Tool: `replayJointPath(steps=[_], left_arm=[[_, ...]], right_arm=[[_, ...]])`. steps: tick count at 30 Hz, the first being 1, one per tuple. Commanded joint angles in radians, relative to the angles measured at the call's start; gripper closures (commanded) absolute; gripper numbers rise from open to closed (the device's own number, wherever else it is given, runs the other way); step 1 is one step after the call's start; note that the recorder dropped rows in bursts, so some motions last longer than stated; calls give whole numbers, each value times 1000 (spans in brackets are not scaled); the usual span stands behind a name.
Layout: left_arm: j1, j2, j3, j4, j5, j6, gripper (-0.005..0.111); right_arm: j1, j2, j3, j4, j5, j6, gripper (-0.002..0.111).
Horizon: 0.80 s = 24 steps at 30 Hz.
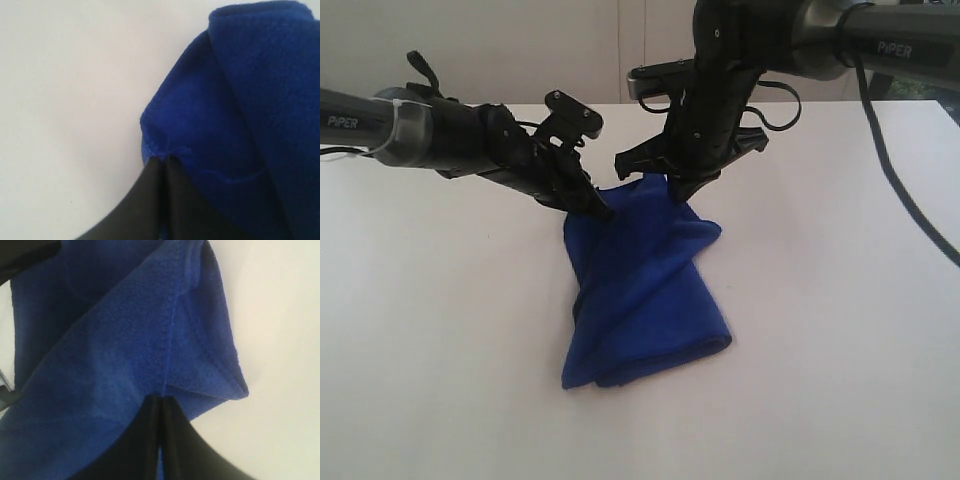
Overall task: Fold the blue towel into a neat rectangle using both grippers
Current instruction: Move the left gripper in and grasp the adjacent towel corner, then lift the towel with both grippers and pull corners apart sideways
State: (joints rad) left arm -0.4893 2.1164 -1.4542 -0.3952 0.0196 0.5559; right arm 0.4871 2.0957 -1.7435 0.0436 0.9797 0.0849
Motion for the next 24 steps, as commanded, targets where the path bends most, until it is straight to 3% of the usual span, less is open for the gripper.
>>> replayJointPath(steps=[1, 11, 15, 24], left_arm=[[13, -57, -2, -11, 45, 0, 107], [128, -306, -2, 33, 521, 1, 107], [128, -416, -2, 93, 659, -1, 107], [128, -652, -2, 207, 933, -105, 107]], right_arm=[[-9, -11, 2, -52, -2, -13, 108], [-9, -145, 0, -231, 143, -39, 108], [-9, -226, 0, -277, 241, -71, 108], [-9, -492, 100, -279, 241, -85, 108]])
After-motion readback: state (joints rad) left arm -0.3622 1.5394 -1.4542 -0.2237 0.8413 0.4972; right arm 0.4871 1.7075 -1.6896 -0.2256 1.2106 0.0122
